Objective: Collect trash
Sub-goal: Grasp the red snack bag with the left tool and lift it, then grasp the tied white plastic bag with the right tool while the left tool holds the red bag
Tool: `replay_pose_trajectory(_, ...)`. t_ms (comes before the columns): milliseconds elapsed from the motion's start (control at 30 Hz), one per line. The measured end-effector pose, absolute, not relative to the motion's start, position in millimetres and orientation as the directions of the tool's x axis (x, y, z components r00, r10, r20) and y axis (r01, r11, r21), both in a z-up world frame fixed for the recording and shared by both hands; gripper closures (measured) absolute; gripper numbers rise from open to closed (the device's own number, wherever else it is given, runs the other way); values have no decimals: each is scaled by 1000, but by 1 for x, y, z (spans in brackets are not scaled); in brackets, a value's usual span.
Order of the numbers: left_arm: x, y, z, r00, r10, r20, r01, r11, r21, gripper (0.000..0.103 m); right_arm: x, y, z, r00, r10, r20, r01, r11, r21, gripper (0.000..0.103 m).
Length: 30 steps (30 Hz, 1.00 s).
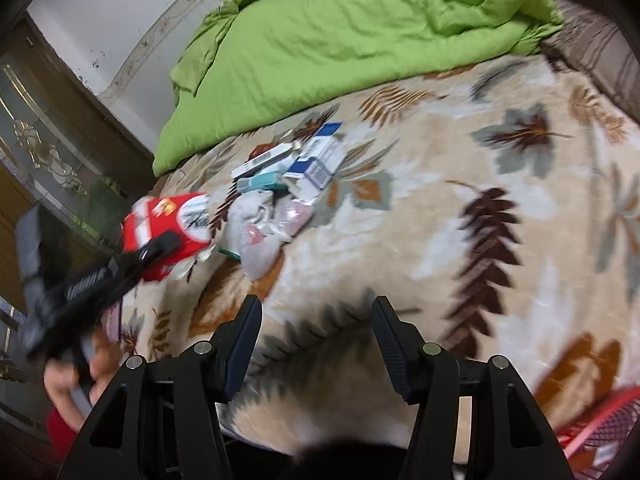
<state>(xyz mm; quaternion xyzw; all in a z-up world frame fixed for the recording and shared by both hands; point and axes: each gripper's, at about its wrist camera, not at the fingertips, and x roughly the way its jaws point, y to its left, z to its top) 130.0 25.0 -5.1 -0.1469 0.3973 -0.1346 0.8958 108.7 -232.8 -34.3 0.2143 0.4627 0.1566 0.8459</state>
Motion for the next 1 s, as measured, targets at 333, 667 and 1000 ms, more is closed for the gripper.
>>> replay_pose_trajectory(333,124,64,-18,745,-130,-654,-40,970,-238,97,177,-167,-60,475,505,-721,-73,839,540,42)
replay_pose_trajectory(667,132,72,-30,733,-138,-667,-56,964,-260,97,217,-150,-101,427,534,-730,65,787,614,42)
replay_pose_trajectory(1000,128,54,-31,735,-100,-670,-29,983,-179,97,181,-165,-56,554,440,-707,-90,876,474,60)
